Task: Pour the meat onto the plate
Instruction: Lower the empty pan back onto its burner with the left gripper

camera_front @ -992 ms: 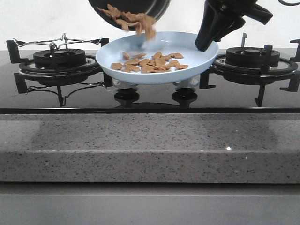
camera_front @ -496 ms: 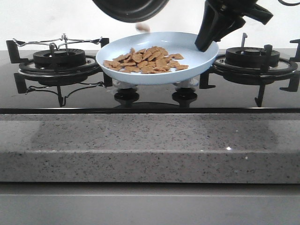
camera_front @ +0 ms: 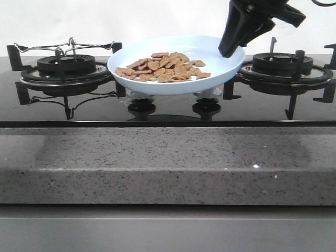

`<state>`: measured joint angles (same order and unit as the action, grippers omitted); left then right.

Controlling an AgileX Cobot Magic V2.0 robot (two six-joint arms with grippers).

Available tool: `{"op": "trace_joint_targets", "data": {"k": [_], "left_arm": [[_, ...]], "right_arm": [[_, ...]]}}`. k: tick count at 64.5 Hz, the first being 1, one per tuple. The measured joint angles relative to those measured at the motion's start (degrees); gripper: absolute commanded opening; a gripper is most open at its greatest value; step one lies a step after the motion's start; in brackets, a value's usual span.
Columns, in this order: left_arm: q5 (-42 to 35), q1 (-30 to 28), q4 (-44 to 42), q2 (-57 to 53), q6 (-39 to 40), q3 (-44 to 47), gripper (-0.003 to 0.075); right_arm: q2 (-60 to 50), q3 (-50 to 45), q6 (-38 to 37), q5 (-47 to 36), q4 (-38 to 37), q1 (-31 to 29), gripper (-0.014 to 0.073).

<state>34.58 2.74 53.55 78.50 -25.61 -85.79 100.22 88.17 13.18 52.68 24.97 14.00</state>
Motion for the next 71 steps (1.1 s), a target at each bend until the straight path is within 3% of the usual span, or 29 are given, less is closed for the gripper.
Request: {"op": "trace_joint_targets", "data": {"k": [13, 24, 43, 71], "left_arm": [[11.44, -12.74, 22.24, 8.11, -3.97, 1.38, -0.0020], [14.79, -18.32, 29.70, 15.03, -4.35, 3.97, -0.0020], [14.51, -20.45, 36.99, 23.78, -5.99, 6.46, -0.0020], [13.75, -20.45, 38.29, 27.80, -6.34, 6.58, -0.0015]], "right_arm": [[0.00, 0.00, 0.00, 0.00, 0.00, 0.00, -0.0059], [0.00, 0.00, 0.00, 0.00, 0.00, 0.00, -0.0059], [0.00, 0.00, 0.00, 0.00, 0.00, 0.00, -0.0059], [0.00, 0.00, 0.00, 0.00, 0.00, 0.00, -0.0059]]}}
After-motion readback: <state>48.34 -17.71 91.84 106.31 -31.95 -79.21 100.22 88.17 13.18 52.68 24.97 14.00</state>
